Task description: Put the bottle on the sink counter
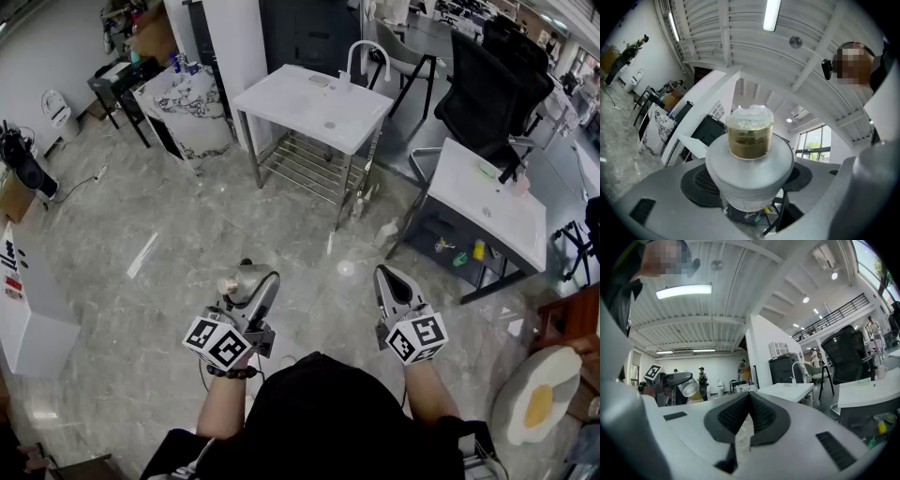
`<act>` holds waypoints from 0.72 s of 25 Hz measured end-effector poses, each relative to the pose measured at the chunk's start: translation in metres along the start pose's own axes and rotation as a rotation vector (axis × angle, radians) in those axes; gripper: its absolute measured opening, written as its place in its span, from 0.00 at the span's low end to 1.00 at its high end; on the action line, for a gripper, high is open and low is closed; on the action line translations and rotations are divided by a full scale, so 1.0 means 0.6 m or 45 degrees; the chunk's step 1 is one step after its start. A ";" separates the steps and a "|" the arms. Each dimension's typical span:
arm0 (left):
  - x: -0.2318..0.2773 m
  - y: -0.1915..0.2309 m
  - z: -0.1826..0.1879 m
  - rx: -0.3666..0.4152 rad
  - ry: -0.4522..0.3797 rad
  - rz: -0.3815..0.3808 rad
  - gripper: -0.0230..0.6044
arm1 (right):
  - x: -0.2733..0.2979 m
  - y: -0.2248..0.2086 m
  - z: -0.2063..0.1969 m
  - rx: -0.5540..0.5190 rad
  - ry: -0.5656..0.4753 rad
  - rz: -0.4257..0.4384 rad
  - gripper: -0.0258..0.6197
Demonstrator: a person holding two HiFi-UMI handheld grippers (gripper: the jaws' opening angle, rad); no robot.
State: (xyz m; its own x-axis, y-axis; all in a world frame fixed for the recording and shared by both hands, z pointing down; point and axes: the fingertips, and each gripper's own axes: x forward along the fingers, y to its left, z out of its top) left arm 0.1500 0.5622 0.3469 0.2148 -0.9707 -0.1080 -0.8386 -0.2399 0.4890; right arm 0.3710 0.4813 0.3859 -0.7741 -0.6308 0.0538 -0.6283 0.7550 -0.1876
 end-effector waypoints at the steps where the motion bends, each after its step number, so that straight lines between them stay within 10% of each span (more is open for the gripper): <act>1: -0.004 -0.002 -0.002 0.010 0.008 -0.003 0.60 | -0.002 -0.002 0.001 0.001 0.000 -0.001 0.09; 18: -0.037 0.041 0.002 0.169 0.056 0.083 0.60 | 0.043 0.041 0.000 0.011 -0.010 0.062 0.09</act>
State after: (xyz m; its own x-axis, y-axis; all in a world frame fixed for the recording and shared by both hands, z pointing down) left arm 0.1237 0.5777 0.3602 0.1767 -0.9834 -0.0404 -0.9097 -0.1789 0.3748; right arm 0.3353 0.4835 0.3827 -0.8033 -0.5944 0.0368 -0.5889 0.7835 -0.1983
